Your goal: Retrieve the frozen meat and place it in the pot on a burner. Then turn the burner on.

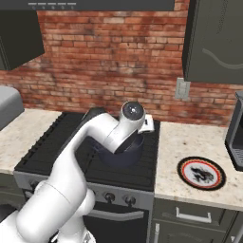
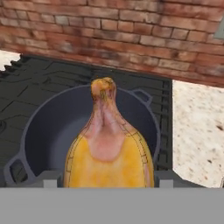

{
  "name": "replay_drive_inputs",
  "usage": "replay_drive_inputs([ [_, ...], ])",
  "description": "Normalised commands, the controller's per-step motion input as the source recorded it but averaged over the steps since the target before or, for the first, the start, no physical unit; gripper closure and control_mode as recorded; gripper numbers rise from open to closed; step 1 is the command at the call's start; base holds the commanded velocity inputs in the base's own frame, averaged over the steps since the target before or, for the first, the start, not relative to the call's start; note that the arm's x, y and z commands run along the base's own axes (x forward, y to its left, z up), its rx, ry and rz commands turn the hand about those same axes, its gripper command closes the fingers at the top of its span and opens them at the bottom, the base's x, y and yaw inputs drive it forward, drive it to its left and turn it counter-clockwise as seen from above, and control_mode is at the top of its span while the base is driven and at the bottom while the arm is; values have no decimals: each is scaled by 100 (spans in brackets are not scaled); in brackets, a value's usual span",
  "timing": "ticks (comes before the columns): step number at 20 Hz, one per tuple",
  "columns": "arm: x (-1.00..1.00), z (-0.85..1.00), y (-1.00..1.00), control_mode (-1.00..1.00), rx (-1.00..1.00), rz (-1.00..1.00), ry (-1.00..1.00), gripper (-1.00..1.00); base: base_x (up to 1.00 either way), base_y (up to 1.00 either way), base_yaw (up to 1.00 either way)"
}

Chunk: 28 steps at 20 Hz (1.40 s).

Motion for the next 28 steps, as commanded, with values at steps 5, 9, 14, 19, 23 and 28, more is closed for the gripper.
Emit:
replay_drive_inputs([
  [5,38,0,26,-100,-9,0,20,100,0,0,0],
  [9,39,0,22,-100,-11,0,18,100,0,0,0],
  [14,31,0,8,-100,-10,0,9,100,0,0,0],
  [19,8,-15,1,-100,-3,-1,13,100,0,0,0],
  [23,0,-17,4,-100,0,-2,15,100,0,0,0],
  [28,0,-11,6,-100,0,-1,5,100,0,0,0],
])
